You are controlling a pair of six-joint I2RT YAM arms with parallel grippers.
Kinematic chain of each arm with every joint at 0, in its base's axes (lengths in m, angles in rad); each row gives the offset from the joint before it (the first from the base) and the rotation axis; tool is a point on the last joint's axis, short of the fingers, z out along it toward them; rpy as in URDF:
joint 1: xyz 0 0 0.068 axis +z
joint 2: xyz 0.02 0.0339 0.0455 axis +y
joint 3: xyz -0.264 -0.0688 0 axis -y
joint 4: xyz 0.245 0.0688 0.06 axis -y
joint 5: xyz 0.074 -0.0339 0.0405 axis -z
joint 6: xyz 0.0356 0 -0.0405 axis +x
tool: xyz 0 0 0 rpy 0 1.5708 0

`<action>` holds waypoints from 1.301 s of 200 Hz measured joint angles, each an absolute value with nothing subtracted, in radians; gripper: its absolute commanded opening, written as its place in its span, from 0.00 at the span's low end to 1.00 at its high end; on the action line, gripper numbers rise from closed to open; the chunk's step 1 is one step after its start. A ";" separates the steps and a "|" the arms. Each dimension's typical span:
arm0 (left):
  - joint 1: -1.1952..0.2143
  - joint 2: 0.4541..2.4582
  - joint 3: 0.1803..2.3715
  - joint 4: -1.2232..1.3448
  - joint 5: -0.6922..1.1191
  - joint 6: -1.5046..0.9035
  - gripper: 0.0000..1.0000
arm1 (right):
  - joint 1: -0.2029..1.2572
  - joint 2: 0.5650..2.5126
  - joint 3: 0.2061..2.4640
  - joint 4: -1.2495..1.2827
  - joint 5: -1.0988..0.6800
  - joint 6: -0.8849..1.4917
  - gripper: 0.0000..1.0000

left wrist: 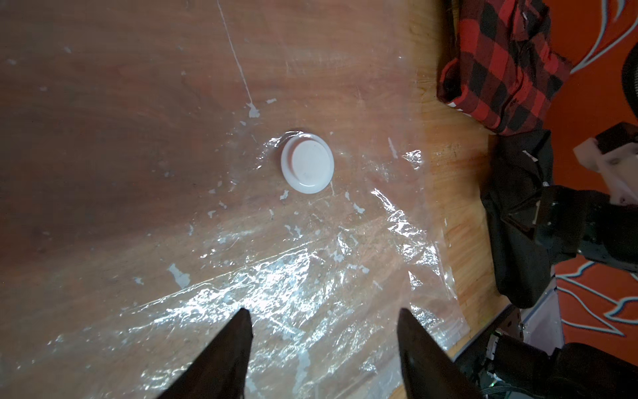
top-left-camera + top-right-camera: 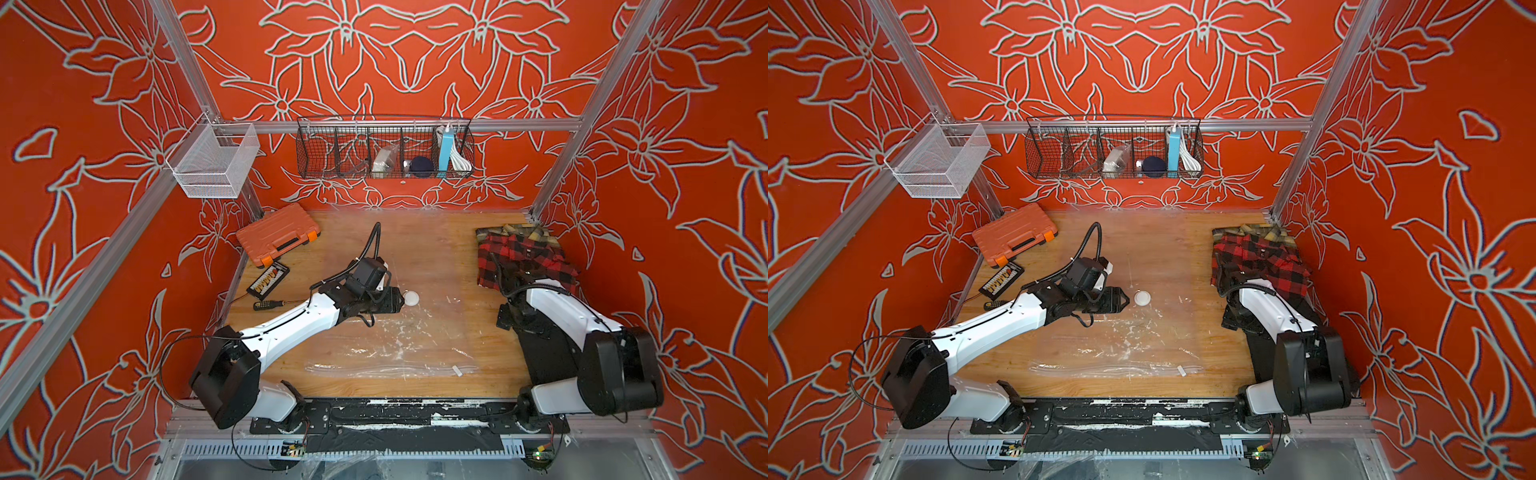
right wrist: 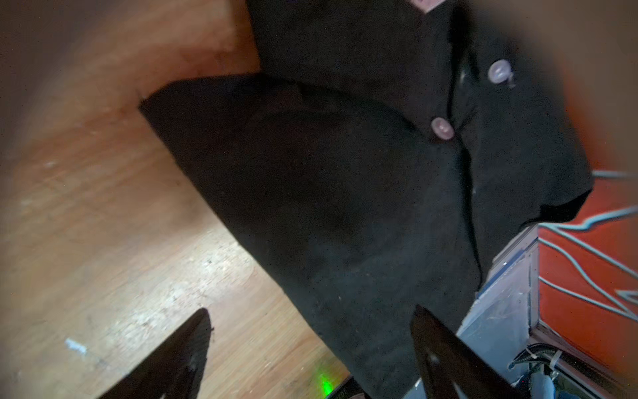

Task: Place the folded shirt into the vacuum bag
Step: Move the shirt from the vacuum bag.

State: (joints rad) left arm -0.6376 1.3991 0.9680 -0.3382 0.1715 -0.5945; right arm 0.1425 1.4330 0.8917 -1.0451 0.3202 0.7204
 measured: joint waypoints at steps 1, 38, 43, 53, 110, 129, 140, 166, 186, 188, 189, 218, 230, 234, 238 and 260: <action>-0.637 1.399 0.968 -0.338 0.171 -0.595 0.66 | 0.140 1.434 0.891 -1.044 0.318 0.720 0.92; -0.633 1.398 0.965 -0.337 0.173 -0.590 0.66 | 0.062 1.494 0.865 -0.929 0.188 0.699 0.86; -0.632 1.398 0.963 -0.337 0.173 -0.590 0.66 | 0.056 1.503 0.862 -0.915 0.168 0.695 0.85; -0.631 1.397 0.959 -0.337 0.174 -0.590 0.66 | 0.047 1.521 0.856 -0.891 0.129 0.689 0.82; -0.629 1.354 0.915 -0.347 0.172 -0.596 0.66 | -0.006 1.530 0.824 -0.801 -0.006 0.655 0.34; -0.629 1.338 0.912 -0.350 0.170 -0.601 0.66 | -0.019 1.505 0.804 -0.785 -0.006 0.645 0.20; -0.629 1.333 0.909 -0.350 0.171 -0.603 0.66 | -0.022 1.494 0.795 -0.777 -0.007 0.635 0.11; -0.629 1.330 0.897 -0.349 0.177 -0.613 0.66 | -0.022 1.465 0.779 -0.752 -0.028 0.626 0.00; -0.629 1.329 0.879 -0.348 0.179 -0.626 0.65 | -0.012 1.430 0.769 -0.742 -0.059 0.617 0.00; -0.629 1.329 0.877 -0.348 0.179 -0.627 0.65 | -0.009 1.423 0.769 -0.742 -0.065 0.616 0.00; -0.629 1.329 0.877 -0.348 0.179 -0.628 0.65 | -0.009 1.422 0.769 -0.742 -0.067 0.616 0.00; -0.629 1.329 0.857 -0.345 0.179 -0.637 0.65 | 0.030 1.322 0.774 -0.737 -0.163 0.619 0.00; -0.629 1.330 0.853 -0.342 0.180 -0.641 0.65 | 0.052 1.279 0.788 -0.744 -0.202 0.630 0.00; -0.629 1.330 0.852 -0.340 0.181 -0.643 0.65 | 0.060 1.267 0.794 -0.747 -0.215 0.636 0.00; -0.629 1.331 0.851 -0.338 0.181 -0.644 0.65 | 0.068 1.258 0.801 -0.748 -0.226 0.640 0.00; -0.636 1.343 0.850 -0.322 0.183 -0.651 0.65 | 0.130 1.203 0.843 -0.749 -0.290 0.683 0.00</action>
